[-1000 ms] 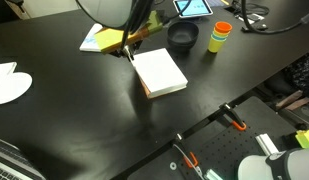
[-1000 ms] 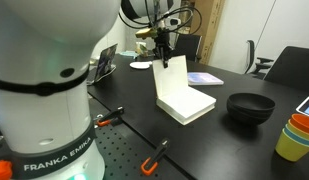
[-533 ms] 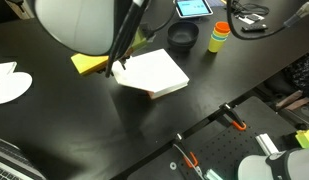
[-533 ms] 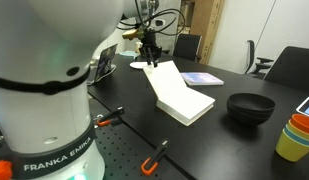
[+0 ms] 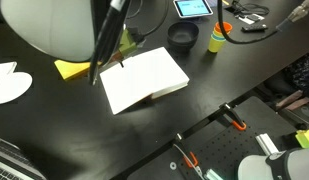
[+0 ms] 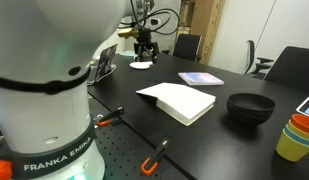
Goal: Open the book to the first page
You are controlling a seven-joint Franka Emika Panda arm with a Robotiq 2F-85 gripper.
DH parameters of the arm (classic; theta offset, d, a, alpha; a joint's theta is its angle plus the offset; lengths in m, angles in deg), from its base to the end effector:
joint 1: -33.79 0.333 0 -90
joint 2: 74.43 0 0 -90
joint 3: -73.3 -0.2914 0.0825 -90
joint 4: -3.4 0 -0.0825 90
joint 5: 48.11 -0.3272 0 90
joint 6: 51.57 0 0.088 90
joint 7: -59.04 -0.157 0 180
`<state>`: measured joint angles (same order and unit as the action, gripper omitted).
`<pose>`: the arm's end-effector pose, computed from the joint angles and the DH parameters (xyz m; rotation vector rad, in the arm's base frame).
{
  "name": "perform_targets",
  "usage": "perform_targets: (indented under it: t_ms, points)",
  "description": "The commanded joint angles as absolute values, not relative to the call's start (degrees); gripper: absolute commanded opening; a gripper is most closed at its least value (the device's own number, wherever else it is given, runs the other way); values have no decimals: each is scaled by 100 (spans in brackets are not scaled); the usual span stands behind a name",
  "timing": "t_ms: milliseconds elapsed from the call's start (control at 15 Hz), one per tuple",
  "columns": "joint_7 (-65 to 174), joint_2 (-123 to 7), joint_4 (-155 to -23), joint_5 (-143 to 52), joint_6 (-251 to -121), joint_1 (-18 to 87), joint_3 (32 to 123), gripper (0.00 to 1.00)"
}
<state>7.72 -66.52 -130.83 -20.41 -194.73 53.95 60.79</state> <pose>0.4100 0.2516 0.2501 2.9484 0.0855 0.2895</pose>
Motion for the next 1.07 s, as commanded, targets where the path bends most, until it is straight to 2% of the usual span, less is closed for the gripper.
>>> perform_targets:
  t_ms: [0,600,933,1000]
  points:
    - [958,-6584,-13094,-2359,-19449,5085,6331,100]
    - [1797,-6617,-13659,-3500,-19503,4020,7199,100]
    - [3689,-6600,-13985,-4984,-19563,3497,7185,100]
    - [3007,-6525,-13854,-4458,-19485,3727,7317,100]
